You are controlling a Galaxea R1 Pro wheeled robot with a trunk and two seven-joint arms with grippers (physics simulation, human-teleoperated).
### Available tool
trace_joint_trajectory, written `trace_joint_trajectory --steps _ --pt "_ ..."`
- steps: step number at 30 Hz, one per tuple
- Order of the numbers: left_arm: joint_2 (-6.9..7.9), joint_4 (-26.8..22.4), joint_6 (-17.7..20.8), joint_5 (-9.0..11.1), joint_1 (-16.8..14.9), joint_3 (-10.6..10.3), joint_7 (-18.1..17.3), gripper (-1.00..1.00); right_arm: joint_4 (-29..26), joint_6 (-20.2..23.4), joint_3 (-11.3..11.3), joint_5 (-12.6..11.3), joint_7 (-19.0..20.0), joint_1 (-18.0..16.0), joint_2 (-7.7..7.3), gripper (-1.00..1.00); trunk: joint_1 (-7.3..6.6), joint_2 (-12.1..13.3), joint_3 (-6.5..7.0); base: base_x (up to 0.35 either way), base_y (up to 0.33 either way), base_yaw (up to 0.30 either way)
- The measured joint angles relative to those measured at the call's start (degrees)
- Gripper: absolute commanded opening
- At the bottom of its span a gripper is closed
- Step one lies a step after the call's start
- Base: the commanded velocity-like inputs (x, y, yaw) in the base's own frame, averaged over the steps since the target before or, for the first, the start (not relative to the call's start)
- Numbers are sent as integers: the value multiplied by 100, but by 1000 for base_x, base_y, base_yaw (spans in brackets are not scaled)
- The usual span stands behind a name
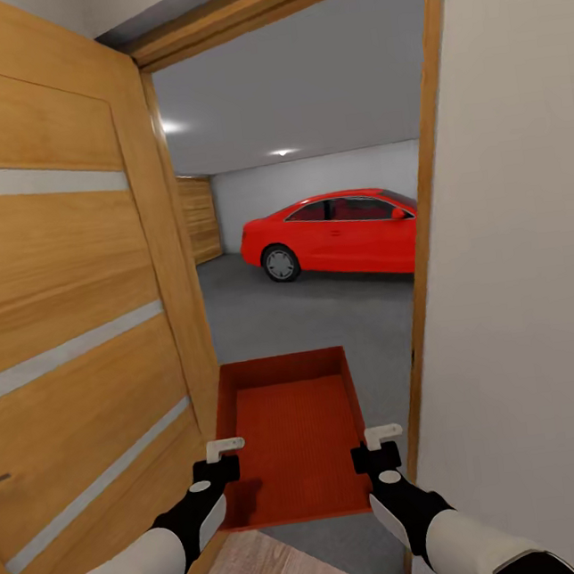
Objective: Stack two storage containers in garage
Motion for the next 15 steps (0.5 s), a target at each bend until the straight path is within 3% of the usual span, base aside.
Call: trace_joint_trajectory --steps 10,15 --pt "0 -5 2 -7 1 5 1 -100 0 0 -1 -1 1 -1 0 -100 0 0 0 2 1 -61" --pt "-5 -5 -4 -15 0 16 4 -100 -9 2 5 -2 6 0 -5 -100 -1 0 0 107 133 -2"
